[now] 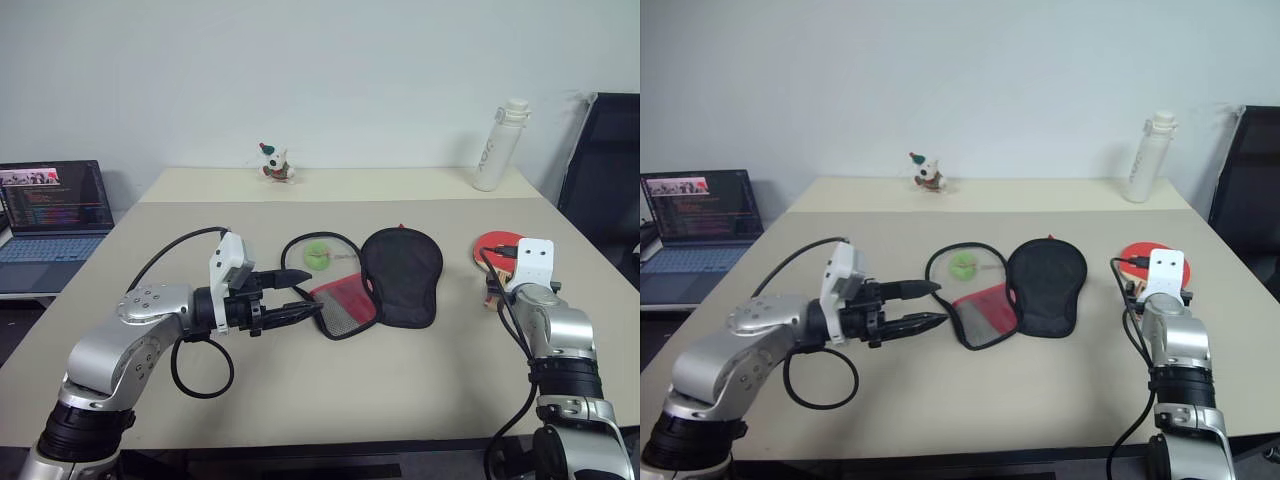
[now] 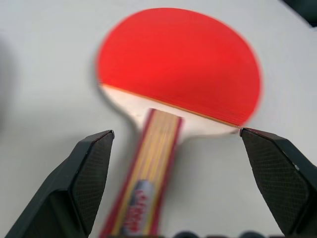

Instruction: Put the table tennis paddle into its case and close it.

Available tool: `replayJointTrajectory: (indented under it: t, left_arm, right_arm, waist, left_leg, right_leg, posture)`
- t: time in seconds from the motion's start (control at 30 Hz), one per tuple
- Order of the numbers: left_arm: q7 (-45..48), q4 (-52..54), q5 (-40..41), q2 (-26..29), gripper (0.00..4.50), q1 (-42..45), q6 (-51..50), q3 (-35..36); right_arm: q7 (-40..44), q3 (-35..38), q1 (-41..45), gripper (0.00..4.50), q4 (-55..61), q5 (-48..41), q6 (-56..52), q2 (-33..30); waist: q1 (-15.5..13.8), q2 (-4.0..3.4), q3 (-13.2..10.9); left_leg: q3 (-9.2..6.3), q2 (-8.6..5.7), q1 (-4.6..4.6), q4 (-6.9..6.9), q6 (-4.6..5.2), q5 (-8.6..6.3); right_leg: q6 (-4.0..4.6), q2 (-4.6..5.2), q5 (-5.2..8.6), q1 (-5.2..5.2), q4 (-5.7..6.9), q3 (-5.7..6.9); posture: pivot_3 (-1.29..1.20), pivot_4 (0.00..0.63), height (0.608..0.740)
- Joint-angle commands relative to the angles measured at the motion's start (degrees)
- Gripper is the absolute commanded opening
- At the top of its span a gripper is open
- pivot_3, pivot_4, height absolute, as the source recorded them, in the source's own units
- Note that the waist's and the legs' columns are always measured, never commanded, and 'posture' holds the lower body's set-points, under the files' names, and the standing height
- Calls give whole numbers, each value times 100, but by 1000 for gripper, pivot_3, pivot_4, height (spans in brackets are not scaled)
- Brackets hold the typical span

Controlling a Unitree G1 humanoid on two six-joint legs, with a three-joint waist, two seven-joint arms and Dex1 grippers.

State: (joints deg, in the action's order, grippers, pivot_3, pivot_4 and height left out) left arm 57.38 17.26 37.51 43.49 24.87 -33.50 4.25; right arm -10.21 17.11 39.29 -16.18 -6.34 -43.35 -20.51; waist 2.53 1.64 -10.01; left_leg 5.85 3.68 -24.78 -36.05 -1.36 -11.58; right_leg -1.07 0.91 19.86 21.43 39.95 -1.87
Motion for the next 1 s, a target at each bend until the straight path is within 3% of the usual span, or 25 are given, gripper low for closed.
replayJointTrajectory:
  t: [0.03,0.47,0.57,0.83,1.0]
  left_arm:
    - [84,15,-48,-18,3088,119,157,21]
    - [53,-12,-148,-31,3088,-92,262,131]
    - [23,-13,-156,-38,3088,-107,270,154]
    - [-28,9,-166,-25,3088,-176,280,216]
    - [-61,36,-179,-4,3088,-272,293,243]
  right_arm:
    - [-35,199,161,4486,-242,-74,204,63]
    - [209,63,931,4486,-2250,12,949,-49]
    - [116,237,1096,3850,-2577,-114,961,-26]
    - [30,279,1246,1280,-2850,-215,1135,-27]
    - [27,99,1227,1141,-2448,-61,1495,-64]
  waist:
    - [0,0,0]
    - [88,6,3]
    - [91,7,4]
    - [74,15,9]
    - [74,15,9]
  left_leg:
    - [4,0,0,0,0,0]
    - [38,2,21,-3,2,0]
    - [46,0,40,-4,7,2]
    - [48,-1,43,-5,12,5]
    - [52,-3,42,-4,12,5]
  right_leg:
    - [0,0,0,0,-1,-3]
    - [-12,0,-8,-5,3,-36]
    - [-25,0,-17,-20,3,-49]
    - [-28,5,-21,-25,3,-48]
    - [-28,7,-21,-23,3,-49]
  posture:
    - [0,150,740]
    - [0,150,740]
    - [0,150,740]
    - [0,150,740]
    - [0,150,740]
